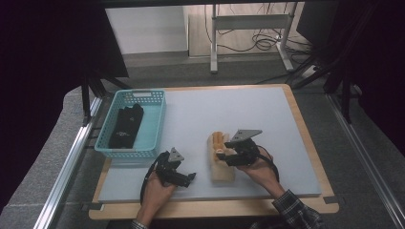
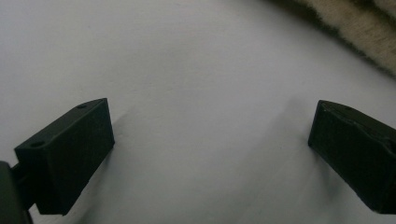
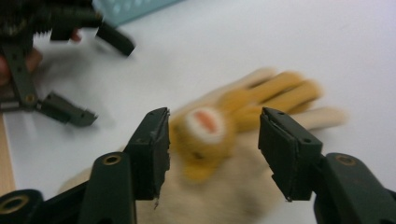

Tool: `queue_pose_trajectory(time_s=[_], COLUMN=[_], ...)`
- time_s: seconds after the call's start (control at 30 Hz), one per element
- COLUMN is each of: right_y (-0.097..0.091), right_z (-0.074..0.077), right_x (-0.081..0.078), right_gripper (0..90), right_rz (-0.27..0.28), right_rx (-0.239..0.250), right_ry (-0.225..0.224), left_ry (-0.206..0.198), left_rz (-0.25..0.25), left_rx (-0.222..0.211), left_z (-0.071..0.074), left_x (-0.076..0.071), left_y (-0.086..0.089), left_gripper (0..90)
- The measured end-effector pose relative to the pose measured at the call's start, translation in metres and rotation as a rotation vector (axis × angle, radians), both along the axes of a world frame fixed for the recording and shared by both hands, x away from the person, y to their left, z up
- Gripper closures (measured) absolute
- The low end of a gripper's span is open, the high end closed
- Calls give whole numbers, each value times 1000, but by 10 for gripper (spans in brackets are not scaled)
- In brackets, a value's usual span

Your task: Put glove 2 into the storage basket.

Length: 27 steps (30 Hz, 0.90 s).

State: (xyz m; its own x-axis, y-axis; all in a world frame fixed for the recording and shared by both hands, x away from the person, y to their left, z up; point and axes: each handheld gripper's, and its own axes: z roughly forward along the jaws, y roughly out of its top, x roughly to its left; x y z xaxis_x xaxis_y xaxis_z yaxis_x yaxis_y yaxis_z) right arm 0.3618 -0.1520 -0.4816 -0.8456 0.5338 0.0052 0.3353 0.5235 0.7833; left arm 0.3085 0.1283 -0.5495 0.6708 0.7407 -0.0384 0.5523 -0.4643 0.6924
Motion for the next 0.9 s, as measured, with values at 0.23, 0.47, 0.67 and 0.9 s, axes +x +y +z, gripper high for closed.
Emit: queue_pose_trajectory(time_s=[0.23, 0.47, 0.67, 0.9], right_y=[-34, -55, -53, -39], right_z=[2, -21, -34, -42], right_x=[8, 2, -12, -21], right_gripper=[529, 770, 866, 885], right_rz=[-83, -92, -38, 16], right_rx=[-4, -17, -27, -54], right_ry=[3, 60, 87, 84], left_ry=[1, 2, -1, -28], left_rz=[-2, -1, 0, -16], left_rx=[2, 1, 1, -12], left_z=[0, 0, 0, 2], left_x=[0, 0, 0, -8], left_y=[0, 0, 0, 1], left_gripper=[4, 4, 5, 32])
